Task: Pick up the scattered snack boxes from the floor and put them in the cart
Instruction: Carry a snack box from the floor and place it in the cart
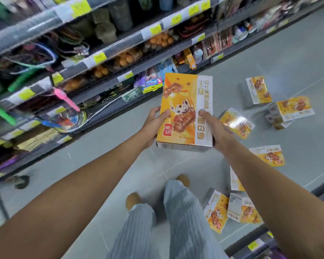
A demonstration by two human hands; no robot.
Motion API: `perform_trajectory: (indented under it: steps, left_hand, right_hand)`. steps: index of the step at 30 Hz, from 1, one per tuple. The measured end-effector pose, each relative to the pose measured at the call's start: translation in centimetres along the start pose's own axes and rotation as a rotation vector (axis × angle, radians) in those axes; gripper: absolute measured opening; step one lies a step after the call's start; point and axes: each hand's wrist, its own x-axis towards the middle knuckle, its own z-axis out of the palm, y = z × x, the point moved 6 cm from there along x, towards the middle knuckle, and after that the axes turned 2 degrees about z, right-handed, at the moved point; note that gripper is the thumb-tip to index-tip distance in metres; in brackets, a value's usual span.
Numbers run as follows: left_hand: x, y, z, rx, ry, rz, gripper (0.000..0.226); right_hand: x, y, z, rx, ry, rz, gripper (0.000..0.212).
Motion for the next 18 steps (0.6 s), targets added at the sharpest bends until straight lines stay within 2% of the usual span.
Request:
perform_trajectory:
  steps: [2, 5, 7, 10, 14, 15, 16, 18]
  left_hand:
    - [-1.4, 0.0, -4.4, -0.072, 0.054, -0.002, 0.054]
    - [-3.9, -1.1, -11.5, -0.134, 0.111, -0.037, 0.074]
    - [-6.2, -2.1, -16.7, -0.188, 0.123, -0.049, 0.086]
    - [-10.2, -3.8, -24.9, -0.257, 0.178, -0.025, 0.092]
    - [-15.3, -6.0, -35.4, -0.322, 0.339, 0.020, 0.109]
    - [-16.6, -6.7, -37.7, -0.328, 0.377, 0.032, 0.108]
    - [-17.7, -6.7, -39.2, -0.346, 0.404, 0.050, 0.097]
    - [-20.6, -7.8, -43.8, -0.418, 0.482, 0.102, 0.062]
  right_hand:
    - [-0.4, 0.0, 4.4, -0.069, -0.055, -0.016, 0.022]
    - [-1.4, 0.9, 11.1, -0.132, -0.130, 0.003, 0.021]
    - [-2.2, 2.0, 16.2, -0.168, -0.180, 0.011, 0.027]
    - [-3.7, 4.8, 24.6, -0.247, -0.220, 0.022, 0.039]
    - [-6.1, 8.8, 35.7, -0.336, -0.293, 0.024, 0.049]
    - [-6.6, 9.6, 38.2, -0.357, -0.315, 0.019, 0.046]
    - [-7.0, 9.9, 40.1, -0.371, -0.339, 0.008, 0.043]
    - [-8.4, 11.5, 45.6, -0.430, -0.424, 0.007, 0.046]
